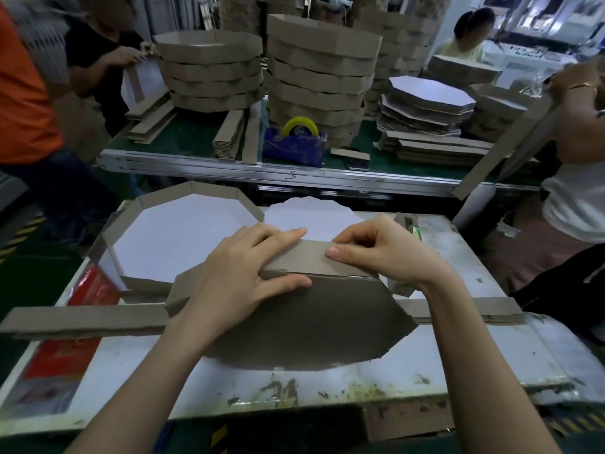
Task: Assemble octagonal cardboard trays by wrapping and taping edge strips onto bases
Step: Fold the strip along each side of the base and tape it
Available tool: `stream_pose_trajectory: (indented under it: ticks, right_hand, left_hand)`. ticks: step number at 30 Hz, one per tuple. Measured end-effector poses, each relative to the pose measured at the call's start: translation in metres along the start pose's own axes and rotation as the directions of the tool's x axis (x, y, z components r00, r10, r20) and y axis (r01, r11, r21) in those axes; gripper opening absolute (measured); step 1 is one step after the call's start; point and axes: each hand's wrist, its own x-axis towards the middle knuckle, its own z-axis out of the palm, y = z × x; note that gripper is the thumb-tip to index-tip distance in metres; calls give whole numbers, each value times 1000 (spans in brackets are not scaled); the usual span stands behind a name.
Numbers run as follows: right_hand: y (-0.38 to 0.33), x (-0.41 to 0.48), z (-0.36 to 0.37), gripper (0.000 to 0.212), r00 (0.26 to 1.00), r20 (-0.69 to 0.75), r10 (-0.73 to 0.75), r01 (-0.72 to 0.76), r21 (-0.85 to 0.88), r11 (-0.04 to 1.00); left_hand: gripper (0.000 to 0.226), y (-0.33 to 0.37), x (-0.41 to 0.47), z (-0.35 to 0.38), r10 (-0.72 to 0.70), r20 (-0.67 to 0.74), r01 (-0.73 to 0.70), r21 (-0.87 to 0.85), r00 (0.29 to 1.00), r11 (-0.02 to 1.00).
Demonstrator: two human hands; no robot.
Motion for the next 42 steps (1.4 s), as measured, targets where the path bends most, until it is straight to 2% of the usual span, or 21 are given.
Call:
stream_pose_trajectory:
  ticks: [6, 9, 16, 21, 24, 28, 30, 32, 33, 35, 36, 38, 40, 42]
  right_hand:
    - [-3, 3, 5, 16, 998, -68, 5, -4, 13, 1000]
    - [-5, 5, 7, 18, 997, -69, 18, -18, 2, 1000]
    - [-3, 4, 11, 19, 996, -56, 63, -60, 54, 997]
    - [0, -2, 5, 18, 997, -48, 55, -53, 27, 998]
    - [-1, 3, 3, 25, 992, -95, 84, -82, 30, 996]
    - [7, 11, -6, 49, 985, -105, 138, -138, 7, 990]
    - [20, 17, -15, 44, 975, -123, 187, -175, 104, 979]
    - [47, 26, -25, 29, 916, -291, 275, -195, 274, 942]
    - [66, 33, -30, 24, 854, -387, 346, -210, 352, 912]
    - [110, 45, -37, 19, 684, -501, 531, -306, 463, 832]
    - [135, 50, -39, 17, 597, -509, 621, -387, 496, 778]
    - [181, 53, -40, 27, 454, -468, 758, -556, 516, 651]
    - [219, 51, -39, 34, 362, -451, 816, -701, 445, 557]
    - [244, 50, -37, 34, 312, -446, 839, -808, 340, 481]
  left_hand:
    - [69, -9, -5, -2, -35, -34, 32, -96, 999, 995]
    - [67, -12, -7, -1, -35, -70, 28, -97, 997, 995]
    - [41, -9, -7, 0, 96, -120, -105, -74, 988, 992]
    - [32, 0, -4, 0, 105, -113, -113, -68, 988, 991]
    - [34, 7, 4, -2, 100, -81, -105, -62, 992, 992]
    - [40, 14, 17, 0, 63, -24, -64, -62, 998, 996]
    - [39, 15, 20, 3, 39, -18, -40, -60, 999, 997]
    - [39, 16, 22, 6, 18, -33, -20, -67, 999, 998]
    - [39, 18, 23, 7, 13, -36, -15, -65, 999, 998]
    - [41, 22, 23, 9, 11, -24, -12, -36, 1000, 999]
    - [43, 25, 23, 10, 10, -17, -11, -21, 1000, 1000]
    - [45, 32, 25, 12, -1, -12, 1, -4, 1000, 1000]
    - [43, 39, 27, 14, -17, -15, 17, 3, 1000, 1000]
    - [40, 45, 29, 16, -17, -23, 18, 14, 1000, 1000]
